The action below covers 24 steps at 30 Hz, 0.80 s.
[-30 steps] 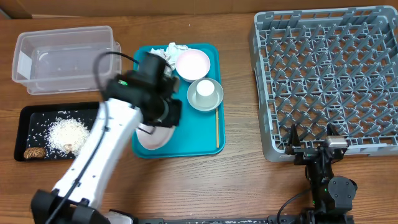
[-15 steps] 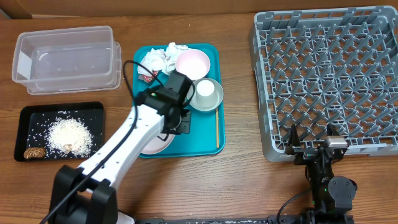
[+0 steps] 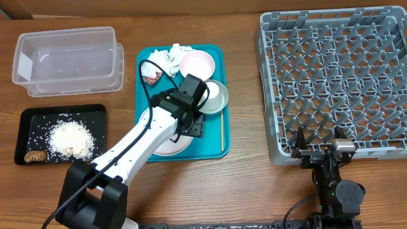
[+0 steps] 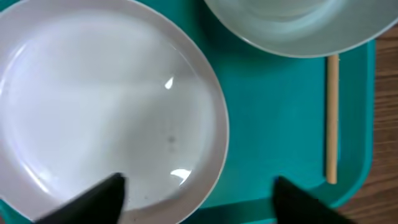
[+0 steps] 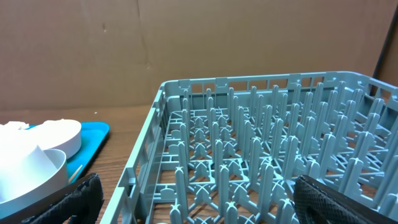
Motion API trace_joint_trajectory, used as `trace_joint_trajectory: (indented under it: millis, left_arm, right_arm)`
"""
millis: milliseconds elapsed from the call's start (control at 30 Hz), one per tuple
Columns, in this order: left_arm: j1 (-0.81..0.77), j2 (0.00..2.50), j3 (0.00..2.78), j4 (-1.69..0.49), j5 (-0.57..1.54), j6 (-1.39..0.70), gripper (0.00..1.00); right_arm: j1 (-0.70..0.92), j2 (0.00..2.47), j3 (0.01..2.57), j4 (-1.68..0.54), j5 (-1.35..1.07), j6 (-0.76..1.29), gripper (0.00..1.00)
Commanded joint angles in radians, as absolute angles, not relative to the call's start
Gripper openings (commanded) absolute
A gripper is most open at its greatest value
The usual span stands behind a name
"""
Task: Sort waste into correct bins and load items into the dishwasher
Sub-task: 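Bring the empty plate back and set it on the teal tray, then grasp the crumpled white tissue on the teal tray with the left gripper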
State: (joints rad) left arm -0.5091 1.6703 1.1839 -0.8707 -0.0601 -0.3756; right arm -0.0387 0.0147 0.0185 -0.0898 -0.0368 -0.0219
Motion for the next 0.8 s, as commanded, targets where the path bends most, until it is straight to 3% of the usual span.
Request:
trace_joint_trajectory:
  millis: [0,167,333,567,667,767]
  left_arm:
    - [-0.511,1.675,1.202,-0.892,-0.116,-0.375,0.84]
    - [-0.508,1.675,1.305,-0.943,-0.178,-0.363,0.87]
    - [-0.503,1.675,1.459,-0.98,-0.307,-0.363,1.0]
    - [-0.483,1.675,1.589,-0.889,-0.347,-0.363,1.0]
    - [-0.443,1.676,1.59,-0.783,-0.279,-0.363,1.0]
    - [-0.357,1.693,1.599,-0.707,-0.055,-0.363,1.0]
  right_arm:
    - [-0.041,0.003,0.008,-0.084,-0.027,-0.023,1.0]
    - [-0.041,0.003,0.008,-0.084,-0.027,-0.023,1.0]
    - [-0.041,0.003,0.008,-0.084,-0.027,-0.023,1.0]
    - [-0.041,0.003,0.008,-0.084,-0.027,-0.023,1.0]
    - [-0.041,0.003,0.008,-0.084,-0.027,-0.023,1.0]
    - [-0.041,0.003,0.008,-0.084,-0.027,-0.023,1.0]
